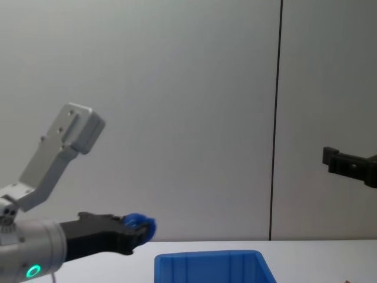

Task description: Pick up the two dolls from the table and place them into the box.

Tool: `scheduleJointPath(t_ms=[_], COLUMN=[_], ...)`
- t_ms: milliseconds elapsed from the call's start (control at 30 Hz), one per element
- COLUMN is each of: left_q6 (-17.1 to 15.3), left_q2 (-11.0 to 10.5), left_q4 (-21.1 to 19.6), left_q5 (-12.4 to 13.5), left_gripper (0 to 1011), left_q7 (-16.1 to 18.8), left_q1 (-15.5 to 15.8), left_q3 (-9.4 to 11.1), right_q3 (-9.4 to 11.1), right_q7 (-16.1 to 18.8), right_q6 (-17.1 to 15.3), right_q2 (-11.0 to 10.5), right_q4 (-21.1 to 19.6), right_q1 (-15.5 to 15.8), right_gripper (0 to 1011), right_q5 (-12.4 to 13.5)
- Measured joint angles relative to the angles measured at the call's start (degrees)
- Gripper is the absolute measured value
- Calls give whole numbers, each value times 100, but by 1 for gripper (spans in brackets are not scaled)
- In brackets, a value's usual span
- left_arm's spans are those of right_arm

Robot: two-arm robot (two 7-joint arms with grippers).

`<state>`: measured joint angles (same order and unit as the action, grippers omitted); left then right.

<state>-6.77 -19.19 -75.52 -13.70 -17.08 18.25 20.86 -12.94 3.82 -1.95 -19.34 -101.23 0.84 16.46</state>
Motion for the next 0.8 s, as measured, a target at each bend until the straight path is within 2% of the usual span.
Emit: scheduleJointPath(t_ms=[133, 200, 400, 633, 800], left_q6=[124, 164, 256, 313, 340], left_q2=[88, 125, 305, 433, 472], left_q4=[164, 236, 620, 932, 1052], left_q5=[9, 12, 49, 71, 71], left_gripper=[288, 325, 512, 732, 878], left_q7=[-327, -455, -1005, -1312, -1382], left_q1=[143, 204, 507, 737, 815], left_q3=[35, 49, 112, 148, 150], right_q3=[0, 0, 0, 0, 0], right_q7=[0, 0, 0, 0, 0], right_q6=[0, 0, 0, 0, 0], right_q2=[0, 0, 0, 0, 0], right_q4=[0, 0, 0, 0, 0], right_q1=[0, 0, 0, 0, 0], right_gripper=[1001, 1001, 1001, 1001, 1001], right_q5=[0, 0, 0, 0, 0])
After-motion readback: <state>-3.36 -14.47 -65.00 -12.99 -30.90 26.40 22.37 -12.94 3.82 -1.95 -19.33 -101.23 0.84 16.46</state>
